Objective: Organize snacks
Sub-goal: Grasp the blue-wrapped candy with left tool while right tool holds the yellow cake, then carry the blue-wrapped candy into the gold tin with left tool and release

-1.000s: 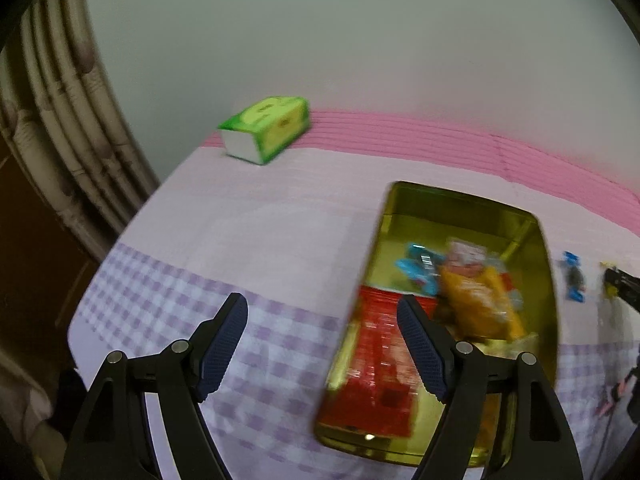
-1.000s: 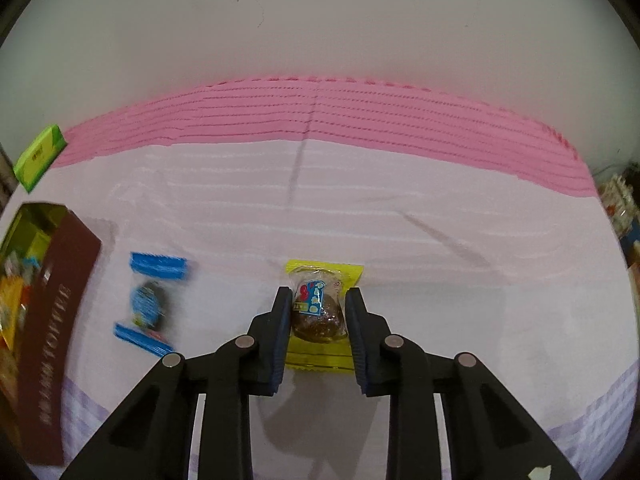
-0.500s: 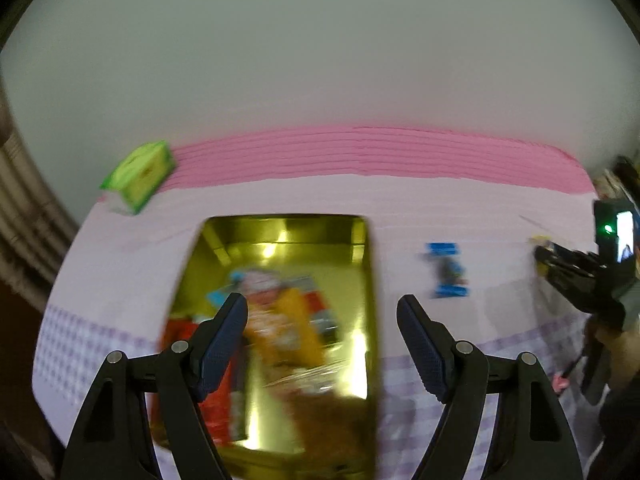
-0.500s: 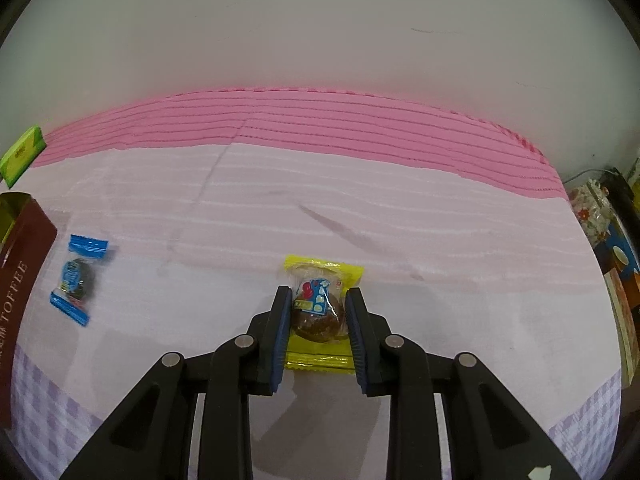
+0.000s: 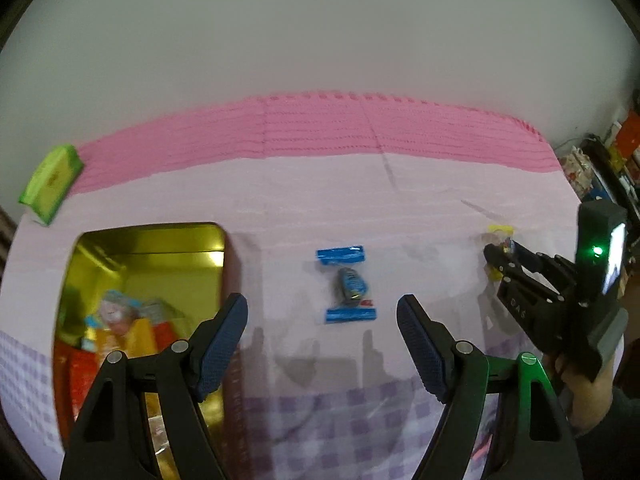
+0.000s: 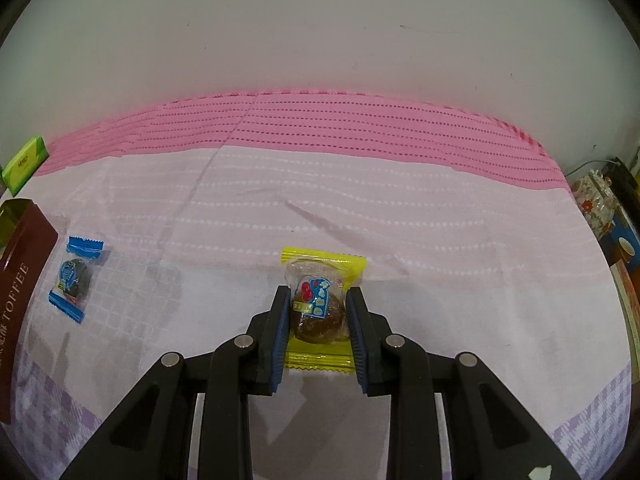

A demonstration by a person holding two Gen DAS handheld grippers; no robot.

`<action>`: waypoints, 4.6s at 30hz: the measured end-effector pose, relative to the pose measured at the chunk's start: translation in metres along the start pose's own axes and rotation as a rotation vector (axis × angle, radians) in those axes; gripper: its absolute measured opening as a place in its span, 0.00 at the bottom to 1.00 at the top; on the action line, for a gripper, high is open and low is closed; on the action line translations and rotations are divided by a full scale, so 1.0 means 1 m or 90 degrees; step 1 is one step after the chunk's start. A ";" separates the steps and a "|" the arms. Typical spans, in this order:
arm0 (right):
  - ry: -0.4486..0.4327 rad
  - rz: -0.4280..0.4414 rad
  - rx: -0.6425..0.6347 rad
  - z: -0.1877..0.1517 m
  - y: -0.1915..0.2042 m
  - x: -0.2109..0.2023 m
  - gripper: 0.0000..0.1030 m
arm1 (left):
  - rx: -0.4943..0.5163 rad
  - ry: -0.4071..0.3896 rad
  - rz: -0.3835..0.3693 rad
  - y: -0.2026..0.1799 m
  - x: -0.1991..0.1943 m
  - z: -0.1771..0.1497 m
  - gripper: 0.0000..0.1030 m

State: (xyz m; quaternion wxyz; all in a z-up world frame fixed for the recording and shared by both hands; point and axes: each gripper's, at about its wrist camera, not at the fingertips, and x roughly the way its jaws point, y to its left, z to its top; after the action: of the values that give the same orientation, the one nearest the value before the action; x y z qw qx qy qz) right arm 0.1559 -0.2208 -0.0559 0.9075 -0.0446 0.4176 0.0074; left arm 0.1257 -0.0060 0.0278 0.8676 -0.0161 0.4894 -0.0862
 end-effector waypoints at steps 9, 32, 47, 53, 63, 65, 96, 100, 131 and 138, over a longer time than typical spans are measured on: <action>0.001 0.005 0.005 0.001 -0.001 0.001 0.25 | -0.010 0.053 -0.005 -0.013 0.045 0.009 0.58; 0.003 0.012 0.010 0.002 -0.002 0.002 0.26 | 0.026 0.070 0.000 -0.029 0.087 0.017 0.30; 0.003 0.012 0.011 0.002 -0.002 0.002 0.26 | 0.037 0.058 -0.006 -0.030 0.074 0.003 0.25; 0.002 0.012 0.011 0.002 -0.002 0.002 0.26 | 0.039 0.050 -0.023 -0.031 0.059 -0.005 0.25; 0.002 0.012 0.011 0.002 -0.002 0.002 0.26 | 0.019 0.044 -0.049 -0.030 0.030 -0.011 0.25; 0.002 0.012 0.010 0.002 -0.002 0.002 0.26 | 0.016 0.041 -0.053 -0.029 0.023 -0.011 0.25; 0.001 0.005 0.004 0.001 -0.001 0.001 0.27 | -0.142 -0.020 0.101 0.152 -0.042 -0.030 0.25; 0.001 0.001 0.001 0.001 0.000 0.001 0.27 | -0.138 -0.011 0.132 0.169 -0.029 -0.031 0.25; 0.001 -0.008 -0.002 0.002 0.005 0.002 0.28 | -0.102 0.061 0.191 0.185 0.013 -0.042 0.26; 0.002 -0.004 0.002 0.001 0.003 0.002 0.29 | -0.095 0.053 0.196 0.184 0.008 -0.042 0.28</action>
State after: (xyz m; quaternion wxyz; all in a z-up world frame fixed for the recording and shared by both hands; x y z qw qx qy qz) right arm 0.1575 -0.2176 -0.0567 0.9071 -0.0443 0.4186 0.0034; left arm 0.1189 0.1765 -0.0214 0.8460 -0.0014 0.5266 0.0837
